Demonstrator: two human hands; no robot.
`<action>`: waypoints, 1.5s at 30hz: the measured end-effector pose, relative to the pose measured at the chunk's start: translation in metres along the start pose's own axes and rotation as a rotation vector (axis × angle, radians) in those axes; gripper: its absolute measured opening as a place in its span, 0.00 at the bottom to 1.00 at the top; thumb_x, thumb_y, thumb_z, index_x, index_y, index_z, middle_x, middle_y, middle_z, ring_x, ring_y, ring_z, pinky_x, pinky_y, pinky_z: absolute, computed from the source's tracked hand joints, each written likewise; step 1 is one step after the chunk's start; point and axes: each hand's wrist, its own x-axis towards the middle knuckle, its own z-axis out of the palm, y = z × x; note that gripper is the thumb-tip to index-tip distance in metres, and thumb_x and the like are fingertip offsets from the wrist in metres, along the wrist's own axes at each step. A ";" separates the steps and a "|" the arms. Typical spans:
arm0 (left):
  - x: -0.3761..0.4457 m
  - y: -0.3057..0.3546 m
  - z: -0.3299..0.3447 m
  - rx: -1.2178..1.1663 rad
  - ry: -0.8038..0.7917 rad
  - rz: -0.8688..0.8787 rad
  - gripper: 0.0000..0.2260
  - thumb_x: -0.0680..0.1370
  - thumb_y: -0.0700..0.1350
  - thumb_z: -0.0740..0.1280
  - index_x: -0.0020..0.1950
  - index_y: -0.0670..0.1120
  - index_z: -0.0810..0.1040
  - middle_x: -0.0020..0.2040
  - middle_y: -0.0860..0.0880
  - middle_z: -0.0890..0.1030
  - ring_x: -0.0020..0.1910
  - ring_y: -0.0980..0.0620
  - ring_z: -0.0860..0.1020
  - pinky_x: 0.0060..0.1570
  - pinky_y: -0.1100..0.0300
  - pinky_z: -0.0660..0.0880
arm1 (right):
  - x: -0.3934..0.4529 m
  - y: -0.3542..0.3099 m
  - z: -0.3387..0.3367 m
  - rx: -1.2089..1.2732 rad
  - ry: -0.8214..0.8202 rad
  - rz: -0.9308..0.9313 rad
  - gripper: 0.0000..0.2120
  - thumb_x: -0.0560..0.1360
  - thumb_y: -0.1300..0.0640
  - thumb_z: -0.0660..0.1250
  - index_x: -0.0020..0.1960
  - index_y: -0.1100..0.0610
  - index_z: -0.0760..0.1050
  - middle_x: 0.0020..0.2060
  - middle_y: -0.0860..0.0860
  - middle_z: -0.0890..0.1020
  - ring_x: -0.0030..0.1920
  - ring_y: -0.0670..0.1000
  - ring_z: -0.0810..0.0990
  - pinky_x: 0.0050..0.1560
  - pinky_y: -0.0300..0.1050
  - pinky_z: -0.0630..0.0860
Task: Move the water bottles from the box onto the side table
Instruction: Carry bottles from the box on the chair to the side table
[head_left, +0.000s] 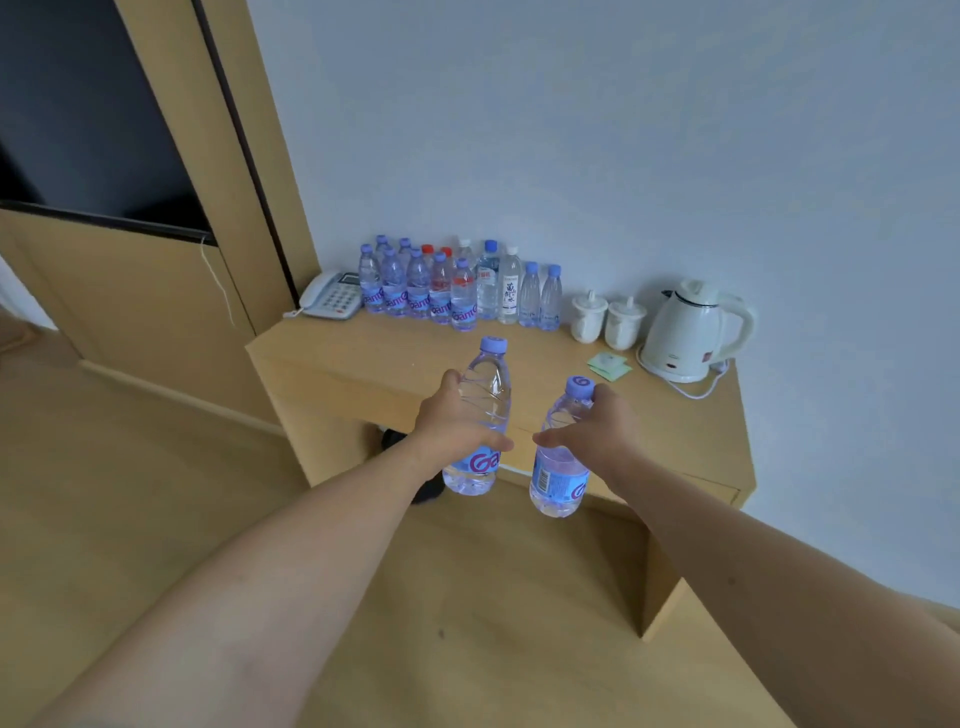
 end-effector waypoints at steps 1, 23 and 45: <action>0.018 0.000 -0.009 0.009 -0.012 0.005 0.45 0.53 0.50 0.86 0.63 0.54 0.65 0.54 0.54 0.80 0.51 0.53 0.80 0.45 0.59 0.78 | 0.014 -0.007 0.009 0.011 0.007 0.009 0.34 0.55 0.52 0.85 0.55 0.54 0.72 0.51 0.49 0.82 0.54 0.52 0.81 0.55 0.55 0.79; 0.406 -0.033 0.000 0.080 -0.215 -0.125 0.50 0.61 0.41 0.83 0.76 0.50 0.58 0.62 0.46 0.77 0.60 0.46 0.77 0.61 0.51 0.76 | 0.375 -0.029 0.127 -0.034 0.085 0.175 0.32 0.54 0.48 0.85 0.52 0.51 0.72 0.45 0.46 0.79 0.50 0.52 0.79 0.49 0.49 0.77; 0.554 0.001 0.030 0.325 -0.446 0.114 0.26 0.62 0.47 0.83 0.56 0.50 0.78 0.52 0.54 0.82 0.53 0.54 0.80 0.52 0.59 0.77 | 0.481 -0.038 0.129 -0.157 0.031 0.269 0.27 0.64 0.47 0.79 0.56 0.55 0.71 0.51 0.53 0.77 0.51 0.54 0.79 0.52 0.54 0.79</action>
